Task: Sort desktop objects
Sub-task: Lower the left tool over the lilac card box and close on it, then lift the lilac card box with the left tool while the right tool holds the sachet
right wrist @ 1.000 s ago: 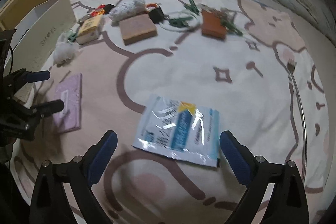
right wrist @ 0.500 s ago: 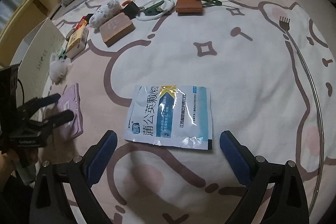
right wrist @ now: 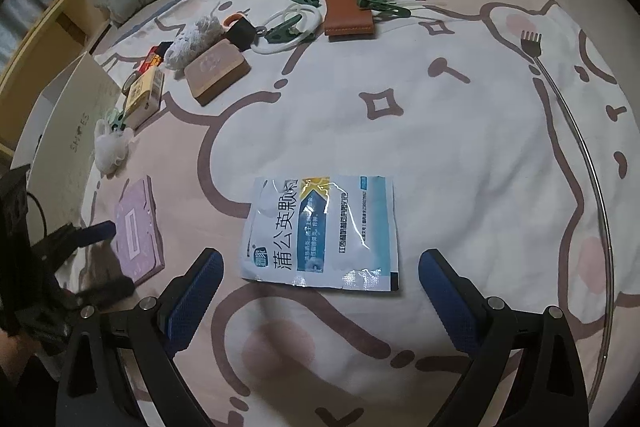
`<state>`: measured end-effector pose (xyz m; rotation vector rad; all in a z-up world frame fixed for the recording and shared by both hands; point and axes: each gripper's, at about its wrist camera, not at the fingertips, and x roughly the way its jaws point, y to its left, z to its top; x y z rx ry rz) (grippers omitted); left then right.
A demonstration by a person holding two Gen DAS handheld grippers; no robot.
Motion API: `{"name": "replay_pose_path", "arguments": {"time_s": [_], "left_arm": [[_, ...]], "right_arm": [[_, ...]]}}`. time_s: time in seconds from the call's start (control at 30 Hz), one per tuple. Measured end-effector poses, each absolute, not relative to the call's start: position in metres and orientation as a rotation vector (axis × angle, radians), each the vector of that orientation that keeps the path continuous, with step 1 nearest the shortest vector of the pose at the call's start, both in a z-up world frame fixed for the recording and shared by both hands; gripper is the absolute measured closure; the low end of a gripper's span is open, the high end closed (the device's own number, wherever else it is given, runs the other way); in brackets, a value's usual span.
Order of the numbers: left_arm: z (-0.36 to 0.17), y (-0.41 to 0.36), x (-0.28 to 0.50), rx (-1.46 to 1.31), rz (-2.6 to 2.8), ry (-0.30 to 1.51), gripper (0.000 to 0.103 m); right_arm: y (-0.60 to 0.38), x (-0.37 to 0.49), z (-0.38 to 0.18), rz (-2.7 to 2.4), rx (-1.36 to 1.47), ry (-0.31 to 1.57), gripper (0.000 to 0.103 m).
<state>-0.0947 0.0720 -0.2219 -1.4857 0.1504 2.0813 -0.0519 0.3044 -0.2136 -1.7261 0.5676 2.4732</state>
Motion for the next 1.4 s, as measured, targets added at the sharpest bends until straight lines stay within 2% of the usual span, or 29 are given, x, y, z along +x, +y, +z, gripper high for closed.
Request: {"name": "replay_pose_path", "arguments": {"time_s": [0.17, 0.6, 0.93, 1.2, 1.4], "left_arm": [[-0.218, 0.076, -0.111, -1.442, 2.173, 0.237, 0.000], [-0.228, 0.085, -0.145, -1.531, 2.164, 0.077, 0.000], [-0.227, 0.092, -0.120, -1.535, 2.083, 0.066, 0.000], [-0.230, 0.098, -0.095, -1.510, 2.047, 0.194, 0.000], [-0.236, 0.104, -0.081, -1.454, 2.070, 0.350, 0.000]], "right_arm": [[0.304, -0.053, -0.210, 2.479, -1.719, 0.561, 0.005], [0.310, -0.050, -0.201, 2.509, -1.693, 0.582, 0.005], [0.315, -0.049, -0.199, 2.499, -1.680, 0.597, 0.005], [0.313, -0.054, -0.208, 2.454, -1.690, 0.620, 0.005], [0.296, -0.066, -0.221, 2.465, -1.712, 0.434, 0.005]]}}
